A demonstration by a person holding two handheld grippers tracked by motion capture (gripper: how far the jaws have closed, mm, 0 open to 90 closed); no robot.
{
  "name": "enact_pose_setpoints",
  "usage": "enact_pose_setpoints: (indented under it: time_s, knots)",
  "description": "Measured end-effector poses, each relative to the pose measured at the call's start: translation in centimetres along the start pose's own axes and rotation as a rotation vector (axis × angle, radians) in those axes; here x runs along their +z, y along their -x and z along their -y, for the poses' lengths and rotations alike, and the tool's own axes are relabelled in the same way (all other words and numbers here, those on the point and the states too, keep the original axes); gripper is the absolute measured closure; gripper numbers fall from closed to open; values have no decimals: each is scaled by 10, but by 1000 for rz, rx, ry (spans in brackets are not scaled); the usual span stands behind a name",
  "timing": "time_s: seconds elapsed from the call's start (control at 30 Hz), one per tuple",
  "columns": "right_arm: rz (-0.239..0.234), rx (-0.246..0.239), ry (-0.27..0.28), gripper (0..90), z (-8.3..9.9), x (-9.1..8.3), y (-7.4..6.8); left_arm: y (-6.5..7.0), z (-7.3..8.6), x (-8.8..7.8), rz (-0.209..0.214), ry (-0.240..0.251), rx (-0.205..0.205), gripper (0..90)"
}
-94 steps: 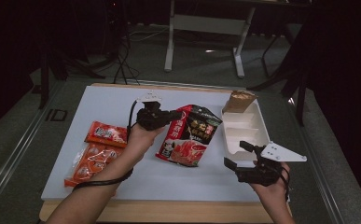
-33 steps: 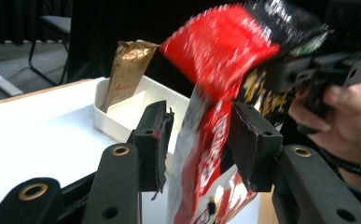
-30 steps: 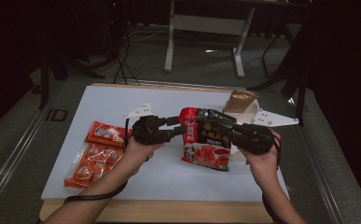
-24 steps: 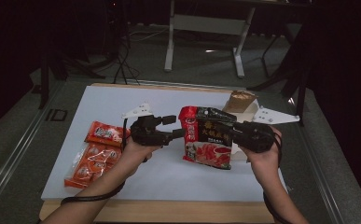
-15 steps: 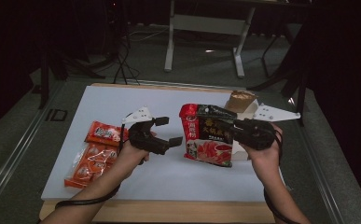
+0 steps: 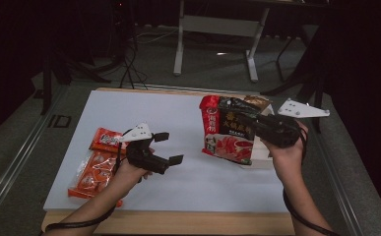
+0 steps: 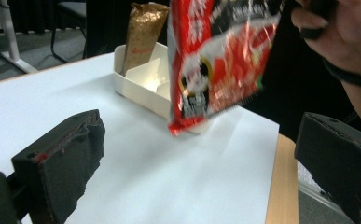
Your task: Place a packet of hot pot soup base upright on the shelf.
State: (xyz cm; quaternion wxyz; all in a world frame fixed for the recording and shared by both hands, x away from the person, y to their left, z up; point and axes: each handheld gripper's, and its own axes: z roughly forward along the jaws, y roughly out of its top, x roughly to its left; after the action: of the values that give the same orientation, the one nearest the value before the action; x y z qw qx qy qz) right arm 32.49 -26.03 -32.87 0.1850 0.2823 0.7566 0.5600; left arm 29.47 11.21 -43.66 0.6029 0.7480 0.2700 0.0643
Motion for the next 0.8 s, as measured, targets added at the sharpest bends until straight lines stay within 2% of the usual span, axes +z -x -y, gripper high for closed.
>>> enact_pose_setpoints:
  time_s: [0.23, 0.3, 0.33, 0.37, 0.8]
  knots:
    - [57, 6, 16, 786, -8, -8, 21, 10, 18, -5, -9, -53, 48, 15]
    - [57, 6, 16, 786, -8, -8, 21, 11, 20, -6, -8, -59, 51, 15]
    - [62, 8, 19, 786, -8, -9, 23, 13, 28, -9, -13, -72, 67, 15]
    - [83, 5, 20, 785, -10, -11, 29, 13, 30, -10, -20, -73, 68, 15]
    - [174, 20, 18, 785, -12, -19, 62, 12, 64, -24, -52, -110, 54, 15]
